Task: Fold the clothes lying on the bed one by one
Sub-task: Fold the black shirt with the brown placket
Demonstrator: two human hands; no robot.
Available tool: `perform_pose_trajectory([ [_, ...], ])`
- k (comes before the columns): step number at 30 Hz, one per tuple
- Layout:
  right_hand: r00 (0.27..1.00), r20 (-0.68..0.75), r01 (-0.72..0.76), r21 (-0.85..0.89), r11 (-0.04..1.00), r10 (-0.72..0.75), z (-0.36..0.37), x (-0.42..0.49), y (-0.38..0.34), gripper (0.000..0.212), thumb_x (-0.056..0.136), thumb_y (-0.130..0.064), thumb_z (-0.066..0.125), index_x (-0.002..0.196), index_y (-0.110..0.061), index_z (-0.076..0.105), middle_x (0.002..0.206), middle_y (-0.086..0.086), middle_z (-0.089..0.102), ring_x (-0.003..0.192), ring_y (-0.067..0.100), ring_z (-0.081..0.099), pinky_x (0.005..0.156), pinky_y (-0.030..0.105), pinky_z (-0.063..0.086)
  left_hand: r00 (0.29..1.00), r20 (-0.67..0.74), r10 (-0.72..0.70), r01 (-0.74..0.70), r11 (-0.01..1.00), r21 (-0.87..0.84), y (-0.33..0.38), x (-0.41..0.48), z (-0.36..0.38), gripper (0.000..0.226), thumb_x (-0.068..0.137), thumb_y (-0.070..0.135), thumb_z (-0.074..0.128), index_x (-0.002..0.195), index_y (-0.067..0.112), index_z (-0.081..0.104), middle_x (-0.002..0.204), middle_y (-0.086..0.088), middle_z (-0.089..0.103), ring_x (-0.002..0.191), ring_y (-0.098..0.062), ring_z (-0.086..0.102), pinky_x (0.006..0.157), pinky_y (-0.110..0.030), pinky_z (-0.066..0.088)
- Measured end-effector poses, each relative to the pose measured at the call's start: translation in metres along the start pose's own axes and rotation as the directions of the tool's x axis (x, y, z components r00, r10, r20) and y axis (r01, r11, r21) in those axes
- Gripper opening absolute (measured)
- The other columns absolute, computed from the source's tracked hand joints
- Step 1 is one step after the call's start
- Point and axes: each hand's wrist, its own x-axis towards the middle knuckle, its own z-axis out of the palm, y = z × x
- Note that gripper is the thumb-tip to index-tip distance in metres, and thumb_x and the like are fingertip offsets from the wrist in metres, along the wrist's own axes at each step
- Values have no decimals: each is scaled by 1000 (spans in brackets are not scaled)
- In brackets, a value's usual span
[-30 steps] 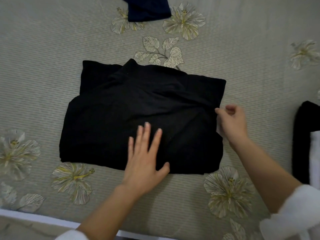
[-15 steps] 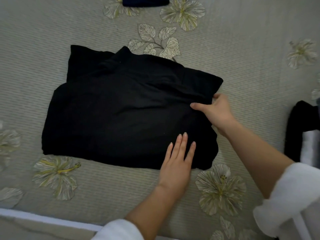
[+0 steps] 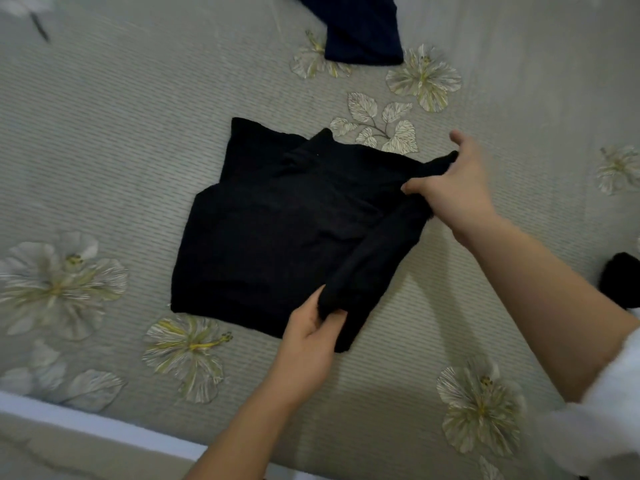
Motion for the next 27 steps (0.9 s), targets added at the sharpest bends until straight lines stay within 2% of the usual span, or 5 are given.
perform_pose_trajectory([
  [7,957,124,283,-225,932,-261,103,-16,-82,92,77,-5,66,151,-22,14,83,-16,40,72,3,47,73,23,45,944,-228,-238,123,896,-426,1,-8,-83,34,78,23,59,112,26,64,111,8,71,110,-13,63,92,-35,49],
  [15,907,376,189,42,981,-191,180,-16,-93,85,88,-22,65,152,-27,11,123,-1,54,92,12,65,77,26,57,811,-349,-470,295,843,-451,-8,-6,-149,22,93,13,53,113,12,63,107,-10,71,94,-24,68,81,-34,56],
  [20,955,111,294,-238,926,-274,159,-10,-56,57,87,-21,60,139,-19,39,117,-3,56,102,10,55,91,28,47,766,-302,-568,593,805,-10,-8,-8,-170,41,84,46,63,83,5,70,82,-14,74,69,-21,67,64,-31,51],
  [24,890,292,455,-551,700,-349,151,-11,-17,65,88,-42,59,146,-26,35,150,0,36,138,22,30,112,48,26,768,-162,-619,604,785,-135,-10,-4,-163,41,80,49,68,90,9,67,79,-2,73,75,-15,70,67,-31,58],
  [27,881,402,467,-657,592,-249,152,-19,1,71,90,-53,51,151,-36,18,160,-5,8,146,22,9,114,48,15,803,-346,-484,425,874,-236,-18,-1,-140,24,80,33,72,88,12,65,80,-2,73,75,-17,70,74,-32,57],
])
